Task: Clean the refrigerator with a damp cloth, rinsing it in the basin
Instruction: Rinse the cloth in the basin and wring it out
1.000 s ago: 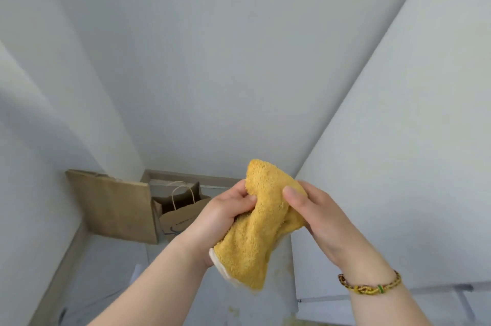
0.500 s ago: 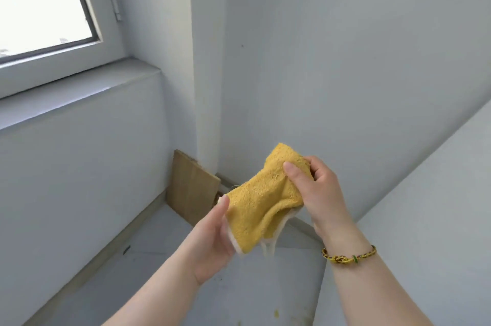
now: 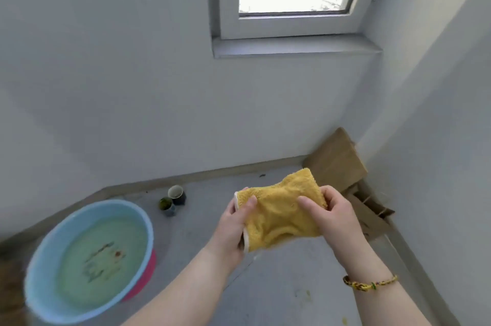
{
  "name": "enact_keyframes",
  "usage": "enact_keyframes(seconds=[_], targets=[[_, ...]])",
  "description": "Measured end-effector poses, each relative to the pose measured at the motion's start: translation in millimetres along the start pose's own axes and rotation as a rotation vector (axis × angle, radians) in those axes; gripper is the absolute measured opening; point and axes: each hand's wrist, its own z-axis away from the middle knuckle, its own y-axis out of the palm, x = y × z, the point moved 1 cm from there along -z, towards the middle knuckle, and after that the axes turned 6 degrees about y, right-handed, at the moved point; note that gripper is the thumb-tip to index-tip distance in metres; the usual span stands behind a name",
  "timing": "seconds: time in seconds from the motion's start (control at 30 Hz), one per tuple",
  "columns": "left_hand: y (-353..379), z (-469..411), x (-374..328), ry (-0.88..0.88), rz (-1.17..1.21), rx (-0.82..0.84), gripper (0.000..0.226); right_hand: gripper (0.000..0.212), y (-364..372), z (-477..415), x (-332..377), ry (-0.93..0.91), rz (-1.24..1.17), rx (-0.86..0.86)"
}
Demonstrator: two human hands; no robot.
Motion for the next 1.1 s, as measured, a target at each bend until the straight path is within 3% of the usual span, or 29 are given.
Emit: enact_keyframes(seconds=[0.17,0.33,0.43,0.53,0.77,0.97,1.1], targets=[[-92.5,45.2,-32.5,0.141,0.036,-0.337,0.011,0.010,108.9,7.9,1.7,-0.020,0.068,0.209],[-202.2,106.3,-63.6,0.221,0.113,-0.539,0.008,0.015,234.4,45.9,2.1,-0.030,0.096,0.435],[-269.1,140.9,-70.5,0.192,0.175,-0.572,0.027,0.019,302.3,73.3,-8.8,0.017,0.103,0.496],[-329.3,166.4,-77.7,0.093,0.196,-0.595,0.045,0.020,357.4,101.9,-24.1,0.098,0.072,0.503],[-418.6,177.9,-77.5,0.081,-0.016,-0.602,0.009,0.019,428.7,141.1,-71.1,0.268,0.100,0.467],[-481.6,119.1,-42.4,0.058,-0.116,-0.679,0.018,0.022,484.6,97.2,-136.4,0.305,0.167,0.337],[-542.5,61.3,-0.2,0.078,-0.107,-0.782,0.023,0.018,538.9,47.8,-204.2,0.271,0.257,0.384]])
